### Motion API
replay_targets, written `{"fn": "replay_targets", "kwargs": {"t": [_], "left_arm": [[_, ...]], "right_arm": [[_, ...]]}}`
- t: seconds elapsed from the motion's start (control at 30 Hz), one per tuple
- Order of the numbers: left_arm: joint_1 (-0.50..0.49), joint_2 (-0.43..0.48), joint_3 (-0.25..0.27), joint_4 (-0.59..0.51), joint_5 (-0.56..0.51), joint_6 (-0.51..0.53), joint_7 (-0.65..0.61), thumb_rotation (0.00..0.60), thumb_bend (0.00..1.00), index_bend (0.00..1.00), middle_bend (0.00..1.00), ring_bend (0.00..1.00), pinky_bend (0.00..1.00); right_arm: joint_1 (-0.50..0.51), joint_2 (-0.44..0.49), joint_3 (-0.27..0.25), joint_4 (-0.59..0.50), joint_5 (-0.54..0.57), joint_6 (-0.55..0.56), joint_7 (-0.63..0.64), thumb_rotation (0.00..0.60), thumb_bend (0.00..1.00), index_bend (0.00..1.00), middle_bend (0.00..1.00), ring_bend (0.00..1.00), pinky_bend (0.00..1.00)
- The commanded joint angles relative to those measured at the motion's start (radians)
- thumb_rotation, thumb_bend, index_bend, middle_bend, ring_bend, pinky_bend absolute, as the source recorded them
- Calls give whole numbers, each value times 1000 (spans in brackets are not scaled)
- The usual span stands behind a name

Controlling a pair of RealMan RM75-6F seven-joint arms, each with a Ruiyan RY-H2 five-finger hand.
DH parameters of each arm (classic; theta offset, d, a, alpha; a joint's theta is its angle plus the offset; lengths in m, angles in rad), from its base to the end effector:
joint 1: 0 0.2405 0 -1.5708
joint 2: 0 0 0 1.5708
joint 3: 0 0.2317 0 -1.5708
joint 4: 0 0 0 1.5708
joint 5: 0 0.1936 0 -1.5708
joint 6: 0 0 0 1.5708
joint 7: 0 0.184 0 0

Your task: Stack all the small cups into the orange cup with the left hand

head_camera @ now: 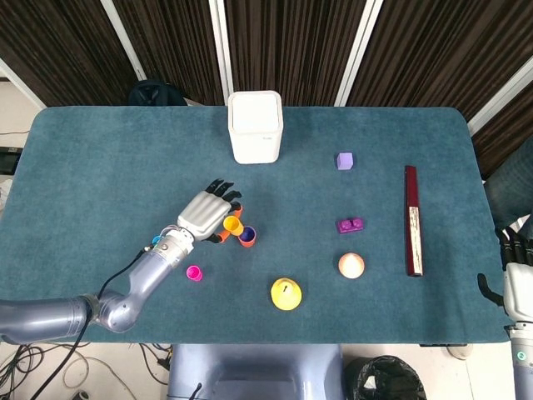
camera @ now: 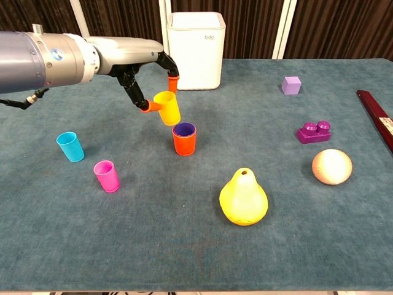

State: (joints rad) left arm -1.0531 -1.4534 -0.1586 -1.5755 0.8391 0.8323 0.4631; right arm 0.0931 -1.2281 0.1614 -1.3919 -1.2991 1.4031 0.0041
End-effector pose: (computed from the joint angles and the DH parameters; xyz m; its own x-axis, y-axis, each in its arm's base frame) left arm -0.0446 0.3818 -0.0177 0.5586 0.2978 0.7741 0.7771 -0.5141 -0.3630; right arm -0.3411 -0.2393 0.1772 0.4514 0.0419 0.8913 -0.8758 0.2119 0.4336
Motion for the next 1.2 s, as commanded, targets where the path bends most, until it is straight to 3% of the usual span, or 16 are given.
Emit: {"fn": "replay_targets", "kwargs": {"t": [0.03,0.73,1.2], "left_arm": [[-9,-17,-2,7,-6,2,10,600,337,461,177,0,0],[-41,-86,6,52,-47,32,82,600,336,456,179,0,0],[-59,-110,21,70,-100,16,128,600,322,267,166,0,0]], "right_arm": [[-1,2,1,-1,0,3,3,600,430,59,0,64,0],[-6,9,6,-4,0,10,18,600,430,59,0,64,0],[-10,17,9,-8,4,14,26,600,430,59,0,63,0]]}}
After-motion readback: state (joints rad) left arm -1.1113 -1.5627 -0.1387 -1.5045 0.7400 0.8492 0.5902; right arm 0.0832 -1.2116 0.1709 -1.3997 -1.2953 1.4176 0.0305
